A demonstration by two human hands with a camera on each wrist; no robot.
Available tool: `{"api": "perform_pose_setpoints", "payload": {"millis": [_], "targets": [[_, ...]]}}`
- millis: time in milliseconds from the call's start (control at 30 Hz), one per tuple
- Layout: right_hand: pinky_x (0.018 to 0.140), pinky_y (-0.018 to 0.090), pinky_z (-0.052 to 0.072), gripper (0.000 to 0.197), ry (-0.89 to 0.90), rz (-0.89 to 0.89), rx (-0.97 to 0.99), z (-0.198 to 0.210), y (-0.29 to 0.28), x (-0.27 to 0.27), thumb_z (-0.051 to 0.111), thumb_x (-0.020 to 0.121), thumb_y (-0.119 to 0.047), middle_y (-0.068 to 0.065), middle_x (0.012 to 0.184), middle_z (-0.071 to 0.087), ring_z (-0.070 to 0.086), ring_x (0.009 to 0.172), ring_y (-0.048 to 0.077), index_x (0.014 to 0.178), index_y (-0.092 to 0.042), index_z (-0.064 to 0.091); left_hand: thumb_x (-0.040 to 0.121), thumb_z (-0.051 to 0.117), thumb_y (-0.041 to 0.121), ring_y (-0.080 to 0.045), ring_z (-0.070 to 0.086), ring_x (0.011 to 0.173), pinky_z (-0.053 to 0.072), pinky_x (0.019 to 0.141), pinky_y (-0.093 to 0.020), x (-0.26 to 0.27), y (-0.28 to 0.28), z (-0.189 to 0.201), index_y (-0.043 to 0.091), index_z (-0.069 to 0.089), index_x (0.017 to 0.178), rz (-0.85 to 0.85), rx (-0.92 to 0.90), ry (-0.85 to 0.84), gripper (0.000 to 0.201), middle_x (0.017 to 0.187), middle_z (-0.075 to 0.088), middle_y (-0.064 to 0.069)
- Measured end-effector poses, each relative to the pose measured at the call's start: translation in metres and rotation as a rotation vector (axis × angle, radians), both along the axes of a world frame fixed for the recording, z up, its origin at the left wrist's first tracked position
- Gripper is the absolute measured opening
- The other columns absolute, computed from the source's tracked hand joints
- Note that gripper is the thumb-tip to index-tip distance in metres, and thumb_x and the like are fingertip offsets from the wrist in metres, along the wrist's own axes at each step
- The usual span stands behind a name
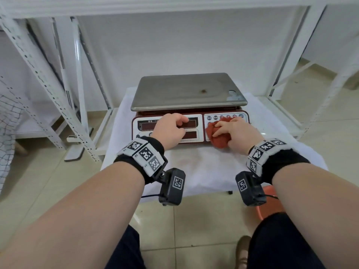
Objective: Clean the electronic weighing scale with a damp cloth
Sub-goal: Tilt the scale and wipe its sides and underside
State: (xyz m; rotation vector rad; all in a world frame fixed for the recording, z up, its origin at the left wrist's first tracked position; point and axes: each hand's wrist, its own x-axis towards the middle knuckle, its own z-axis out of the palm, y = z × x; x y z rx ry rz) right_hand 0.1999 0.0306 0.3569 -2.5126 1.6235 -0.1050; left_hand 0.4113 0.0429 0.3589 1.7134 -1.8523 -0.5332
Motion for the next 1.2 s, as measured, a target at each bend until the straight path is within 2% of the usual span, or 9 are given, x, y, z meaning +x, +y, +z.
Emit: {"api": "perform_pose_setpoints", "payload": {"millis": [233, 433, 533, 667, 767, 867, 933, 1033, 1200], "targets": [[0.095, 0.036, 0.046, 0.040, 0.032, -0.200, -0.037, 0.000, 0.004, -0.046, 0.062, 0.081, -0.023, -0.012, 0.127, 0.057, 0.046, 0.114, 0.022, 0.116, -0.042, 0.062, 0.085, 0.048, -0.001, -0.011, 0.050, 0.095, 0.036, 0.079, -0.015, -0.045, -0.001, 0.002, 0.016, 0.061, 0.120, -0.070, 0.034, 0.007, 0.041, 0.107, 0.058, 0.001], [0.082, 0.014, 0.034, 0.035, -0.357, -0.284, -0.122, 0.008, 0.015, -0.064, 0.066, 0.076, -0.016, -0.004, 0.109, 0.069, 0.058, 0.098, 0.013, 0.107, -0.030, 0.070, 0.087, 0.064, 0.020, -0.018, 0.058, 0.112, 0.040, 0.096, -0.022, -0.085, -0.003, 0.007, 0.019, 0.053, 0.133, -0.285, 0.055, -0.008, 0.048, 0.130, 0.058, -0.001], [0.077, 0.016, 0.040, 0.044, -0.494, -0.264, -0.072, 0.012, 0.015, -0.065, 0.070, 0.066, -0.009, -0.004, 0.097, 0.067, 0.056, 0.086, 0.009, 0.104, -0.031, 0.070, 0.085, 0.065, 0.021, -0.019, 0.062, 0.103, 0.046, 0.095, -0.031, -0.107, -0.007, 0.007, 0.023, 0.060, 0.127, -0.354, 0.014, 0.013, 0.043, 0.116, 0.067, -0.001], [0.062, 0.009, 0.039, 0.042, -0.518, -0.281, -0.066, 0.015, 0.014, -0.078, 0.071, 0.064, -0.009, -0.010, 0.080, 0.062, 0.057, 0.077, 0.008, 0.100, -0.031, 0.071, 0.081, 0.065, 0.015, -0.012, 0.059, 0.082, 0.043, 0.076, -0.024, -0.124, -0.014, 0.009, 0.017, 0.073, 0.102, -0.288, -0.093, -0.014, 0.021, 0.079, 0.064, 0.004], [0.065, 0.015, 0.044, 0.040, -0.503, -0.302, -0.079, 0.014, 0.015, -0.085, 0.070, 0.066, -0.010, -0.019, 0.070, 0.057, 0.054, 0.067, 0.003, 0.099, -0.031, 0.071, 0.077, 0.069, 0.012, -0.014, 0.057, 0.079, 0.044, 0.075, -0.027, -0.136, -0.019, 0.007, 0.016, 0.071, 0.088, -0.313, -0.093, -0.004, 0.012, 0.081, 0.063, 0.002], [0.072, 0.018, 0.040, 0.035, -0.481, -0.396, -0.136, 0.012, 0.013, -0.098, 0.068, 0.069, -0.013, -0.013, 0.080, 0.062, 0.053, 0.077, 0.005, 0.100, -0.030, 0.070, 0.077, 0.066, 0.010, -0.011, 0.055, 0.073, 0.042, 0.069, -0.024, -0.146, -0.026, 0.007, 0.022, 0.062, 0.081, -0.311, -0.060, 0.053, 0.013, 0.077, 0.060, 0.006], [0.072, 0.021, 0.044, 0.032, -0.516, -0.508, -0.153, 0.010, 0.013, -0.115, 0.066, 0.070, -0.017, -0.010, 0.082, 0.064, 0.059, 0.078, 0.009, 0.100, -0.029, 0.067, 0.081, 0.062, 0.009, -0.008, 0.054, 0.068, 0.042, 0.064, -0.021, -0.155, -0.027, 0.008, 0.020, 0.060, 0.088, -0.342, 0.000, 0.088, 0.013, 0.078, 0.059, 0.006], [0.055, 0.027, 0.053, 0.031, -0.645, -0.676, -0.148, 0.006, 0.017, -0.146, 0.060, 0.069, -0.021, -0.001, 0.060, 0.069, 0.065, 0.051, 0.015, 0.098, -0.027, 0.055, 0.084, 0.060, 0.010, -0.006, 0.054, 0.064, 0.042, 0.057, -0.017, -0.174, -0.029, 0.009, 0.018, 0.062, 0.100, -0.408, 0.068, 0.129, 0.018, 0.081, 0.061, 0.004], [0.060, 0.029, 0.053, 0.030, -0.668, -0.877, -0.141, -0.015, 0.035, -0.197, 0.062, 0.069, -0.024, 0.002, 0.061, 0.069, 0.065, 0.056, 0.017, 0.098, -0.023, 0.054, 0.084, 0.058, 0.008, -0.017, 0.061, 0.075, 0.053, 0.071, -0.030, -0.229, -0.023, 0.004, 0.017, 0.064, 0.101, -0.479, 0.142, 0.178, 0.020, 0.089, 0.066, -0.004]]}}
